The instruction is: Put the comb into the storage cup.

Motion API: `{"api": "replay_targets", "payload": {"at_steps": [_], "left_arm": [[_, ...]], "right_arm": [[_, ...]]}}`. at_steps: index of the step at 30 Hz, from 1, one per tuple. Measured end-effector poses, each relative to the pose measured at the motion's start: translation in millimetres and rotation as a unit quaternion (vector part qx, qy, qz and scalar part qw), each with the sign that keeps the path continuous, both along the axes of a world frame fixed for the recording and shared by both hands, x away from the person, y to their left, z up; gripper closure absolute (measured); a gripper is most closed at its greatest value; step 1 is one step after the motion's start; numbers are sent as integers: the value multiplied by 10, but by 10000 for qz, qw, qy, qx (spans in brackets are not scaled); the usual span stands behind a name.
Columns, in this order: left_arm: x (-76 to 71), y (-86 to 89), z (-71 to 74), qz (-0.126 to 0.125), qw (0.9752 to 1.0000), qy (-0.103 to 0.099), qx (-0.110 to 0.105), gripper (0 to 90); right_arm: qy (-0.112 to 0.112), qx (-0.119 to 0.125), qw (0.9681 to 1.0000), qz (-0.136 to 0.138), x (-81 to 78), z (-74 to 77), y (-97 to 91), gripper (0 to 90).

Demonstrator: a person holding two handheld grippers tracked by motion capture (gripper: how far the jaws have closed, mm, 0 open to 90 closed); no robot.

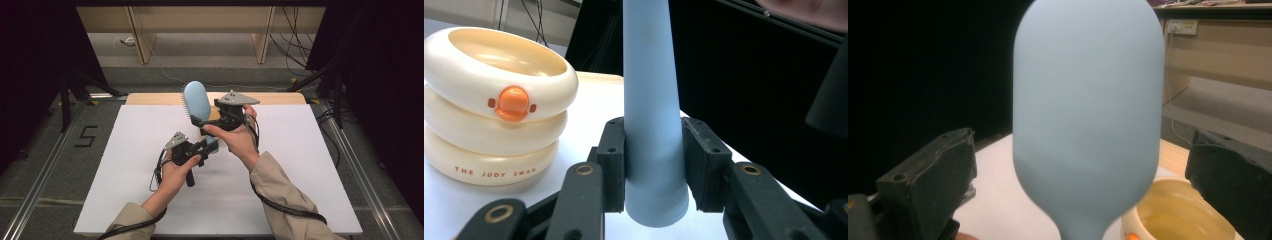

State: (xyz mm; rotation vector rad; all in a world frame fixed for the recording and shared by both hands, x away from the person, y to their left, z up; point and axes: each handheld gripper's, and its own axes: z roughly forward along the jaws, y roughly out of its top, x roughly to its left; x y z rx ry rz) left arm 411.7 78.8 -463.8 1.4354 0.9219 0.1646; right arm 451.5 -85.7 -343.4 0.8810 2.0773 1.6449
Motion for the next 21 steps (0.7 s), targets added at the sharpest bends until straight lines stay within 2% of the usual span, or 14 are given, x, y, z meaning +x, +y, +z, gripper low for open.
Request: {"api": "replay_targets", "payload": {"at_steps": [10,16,21], "left_arm": [[-3,-6,1,-18,10000,0,-1,638],[-4,-10,2,-21,10000,5,-26,638],[-4,-10,3,-27,10000,6,-31,638]], "right_arm": [[-30,-20,10000,-16,199,230,157,4],[139,-114,9998,38,349,301,252,5],[216,-84,9997,-13,438,321,305,20]]}}
